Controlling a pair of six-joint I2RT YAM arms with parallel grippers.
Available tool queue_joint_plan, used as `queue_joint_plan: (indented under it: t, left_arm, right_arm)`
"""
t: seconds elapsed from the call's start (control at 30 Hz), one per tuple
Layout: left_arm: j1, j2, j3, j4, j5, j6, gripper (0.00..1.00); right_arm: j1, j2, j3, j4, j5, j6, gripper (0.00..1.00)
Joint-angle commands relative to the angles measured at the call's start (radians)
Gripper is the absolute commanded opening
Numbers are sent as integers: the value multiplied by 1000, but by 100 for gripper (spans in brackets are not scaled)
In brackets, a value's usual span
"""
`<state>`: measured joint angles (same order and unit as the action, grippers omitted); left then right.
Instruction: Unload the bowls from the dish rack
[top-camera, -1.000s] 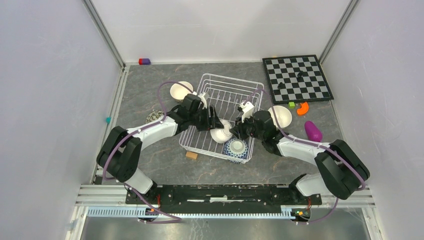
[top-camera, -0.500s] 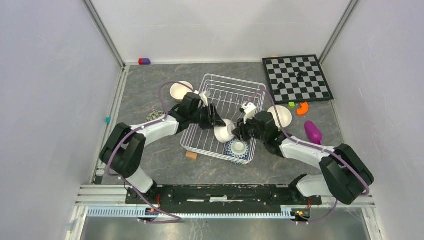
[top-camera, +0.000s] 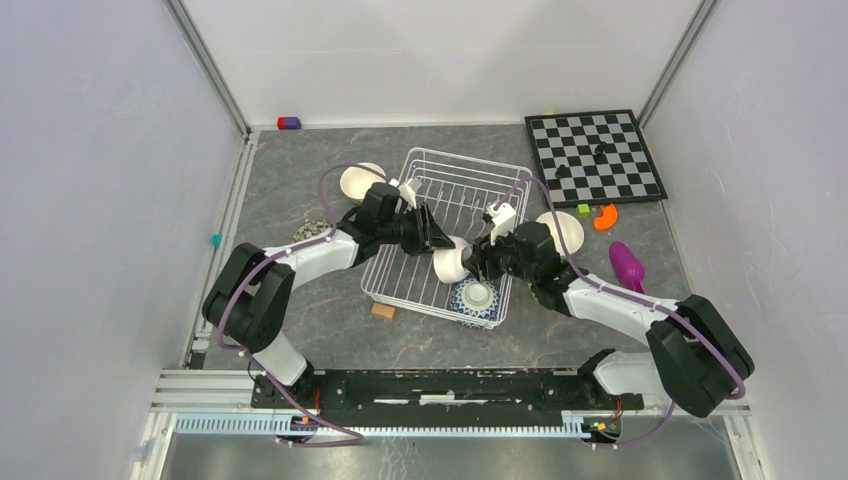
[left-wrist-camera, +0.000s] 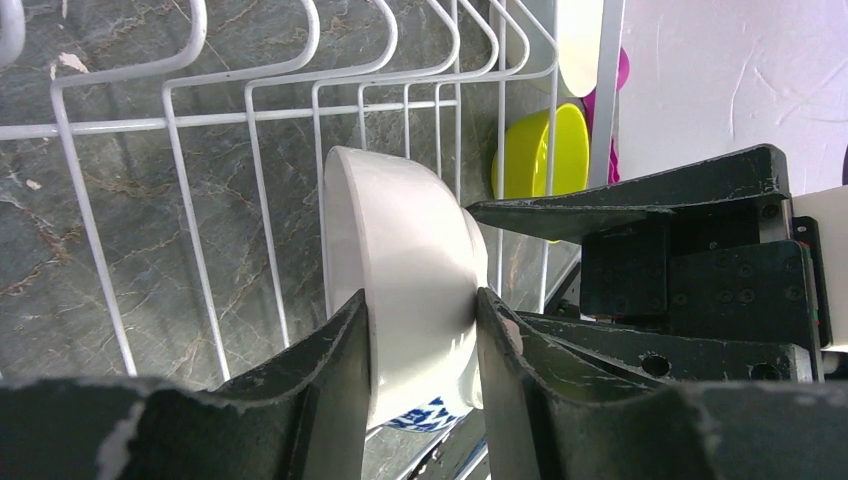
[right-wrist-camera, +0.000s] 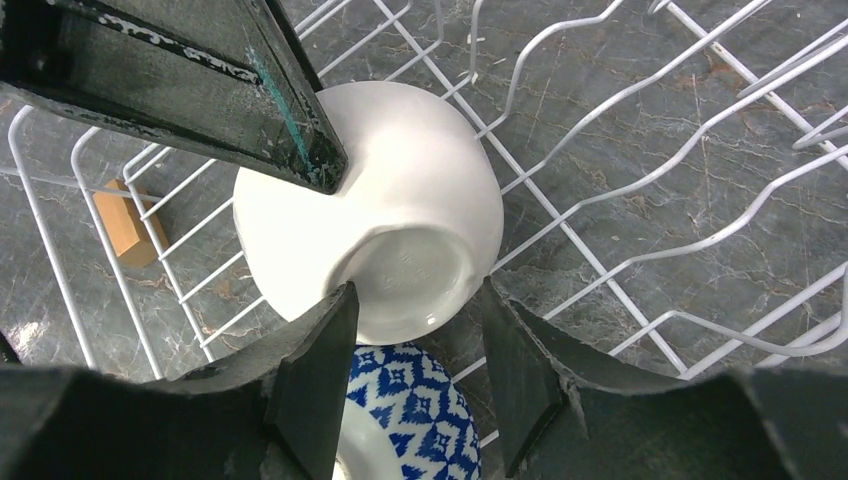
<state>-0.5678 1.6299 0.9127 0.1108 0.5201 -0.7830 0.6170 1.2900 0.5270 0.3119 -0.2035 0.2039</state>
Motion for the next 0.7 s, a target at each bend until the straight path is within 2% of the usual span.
queue_joint_plan:
  t: [0.0,0.33,0.67]
  left_arm:
    - [-33,-2,26,135,159,-71,2]
    - [-33,-12,8,219,206,-133,2]
    - [-32,-20,-21,301,259,-200,2]
  right_arm:
    - [15,21,20,-30,-30,-9,57]
    - [4,-35,-22,6,-7,5,59]
    - [-9,5,-81,104,-66,51,58]
